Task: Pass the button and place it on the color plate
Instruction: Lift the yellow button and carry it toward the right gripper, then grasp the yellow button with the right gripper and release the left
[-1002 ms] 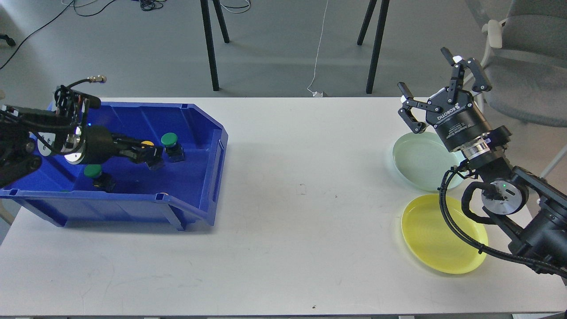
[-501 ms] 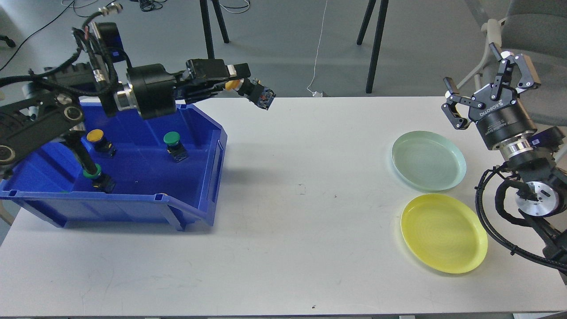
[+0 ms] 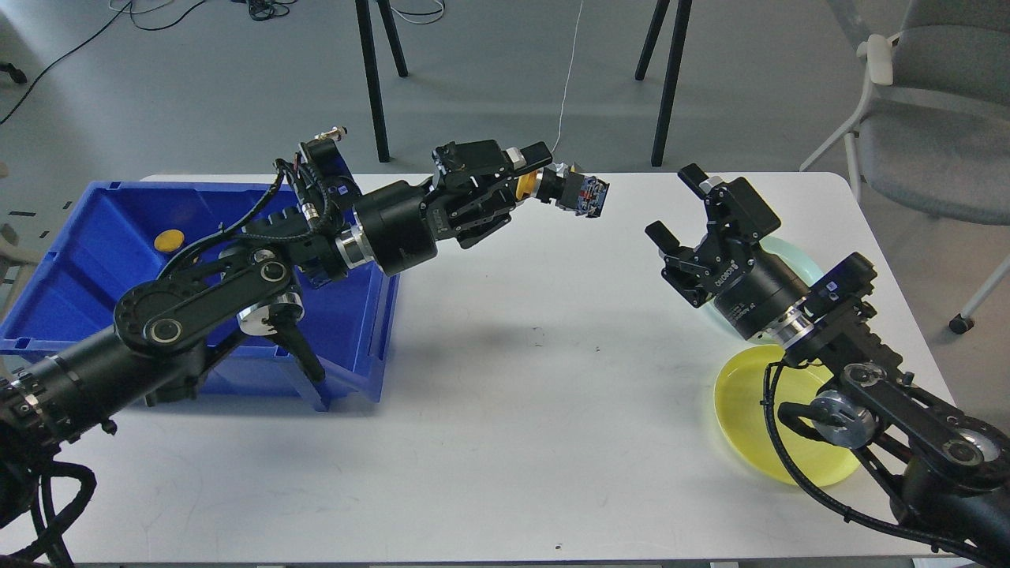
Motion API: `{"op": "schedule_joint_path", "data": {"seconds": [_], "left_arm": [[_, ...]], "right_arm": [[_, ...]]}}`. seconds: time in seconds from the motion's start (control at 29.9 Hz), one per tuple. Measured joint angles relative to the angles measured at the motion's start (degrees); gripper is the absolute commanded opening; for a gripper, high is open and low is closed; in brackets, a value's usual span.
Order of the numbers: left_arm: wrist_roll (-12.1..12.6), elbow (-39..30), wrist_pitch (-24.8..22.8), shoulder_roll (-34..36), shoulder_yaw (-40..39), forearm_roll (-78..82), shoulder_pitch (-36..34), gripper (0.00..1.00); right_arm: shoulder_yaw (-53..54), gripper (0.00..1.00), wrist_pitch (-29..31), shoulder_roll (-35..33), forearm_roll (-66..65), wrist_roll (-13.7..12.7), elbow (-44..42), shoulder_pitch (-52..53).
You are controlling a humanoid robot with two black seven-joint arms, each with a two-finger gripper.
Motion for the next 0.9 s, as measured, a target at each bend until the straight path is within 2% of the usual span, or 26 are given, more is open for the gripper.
{"op": "schedule_joint_path", "data": {"seconds": [0.67,0.77,0.9], "left_arm": [[0.0,0.1,-0.6,-0.1,-0.4,-1.2,0.5,0.03],[0.0,0.4,-1.0,-0.1,-0.4,-1.2,0.5,0.03],[0.0,0.8,-1.4,-0.1,-0.4,-1.2,0.5,0.03]], "right_arm": [[-2.3,0.99,0.0,7.4,1.4,0.0,2.6,1.0],[-2.3,0.97,0.0,7.4,2.7,0.0,3.5,1.0],[-2.2,0.91,0.0,7.4,3.5,0.0,3.8,1.0]]}}
